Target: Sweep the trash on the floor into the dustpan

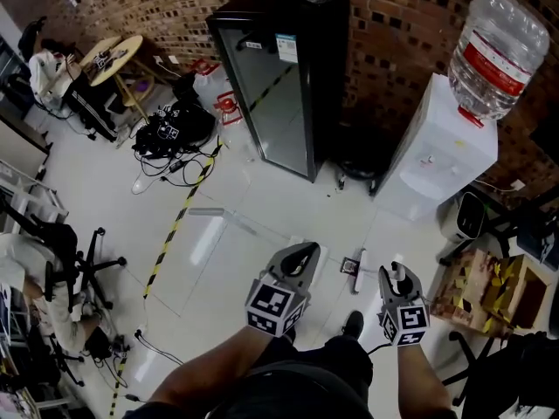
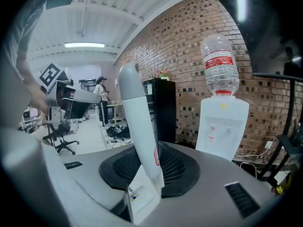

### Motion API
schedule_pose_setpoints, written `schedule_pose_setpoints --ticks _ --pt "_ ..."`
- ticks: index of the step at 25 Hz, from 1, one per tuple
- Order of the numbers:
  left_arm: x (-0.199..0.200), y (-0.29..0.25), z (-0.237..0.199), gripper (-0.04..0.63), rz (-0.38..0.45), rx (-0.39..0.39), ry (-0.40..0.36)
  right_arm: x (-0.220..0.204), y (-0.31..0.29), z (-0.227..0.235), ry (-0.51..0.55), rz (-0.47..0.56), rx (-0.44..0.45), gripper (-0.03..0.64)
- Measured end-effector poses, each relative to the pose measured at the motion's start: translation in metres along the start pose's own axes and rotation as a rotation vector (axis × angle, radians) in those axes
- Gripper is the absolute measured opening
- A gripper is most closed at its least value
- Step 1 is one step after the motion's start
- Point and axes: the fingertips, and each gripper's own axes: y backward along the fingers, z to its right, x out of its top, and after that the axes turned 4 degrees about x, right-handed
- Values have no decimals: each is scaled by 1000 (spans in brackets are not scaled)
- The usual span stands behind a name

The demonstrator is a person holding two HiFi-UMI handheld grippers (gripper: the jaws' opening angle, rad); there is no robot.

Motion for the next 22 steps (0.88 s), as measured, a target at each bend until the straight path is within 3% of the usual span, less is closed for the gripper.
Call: schedule_pose_setpoints --ticks 9,16,22 --pt "-15 41 -46 15 -4 -41 -1 4 -33 -84 -55 2 -21 127" --pt "-14 57 -78 15 8 -27 -8 29 -69 -119 -141 71 -26 129" --pt "-12 73 -92 15 16 -29 4 47 -79 -139 -147 89 -21 124"
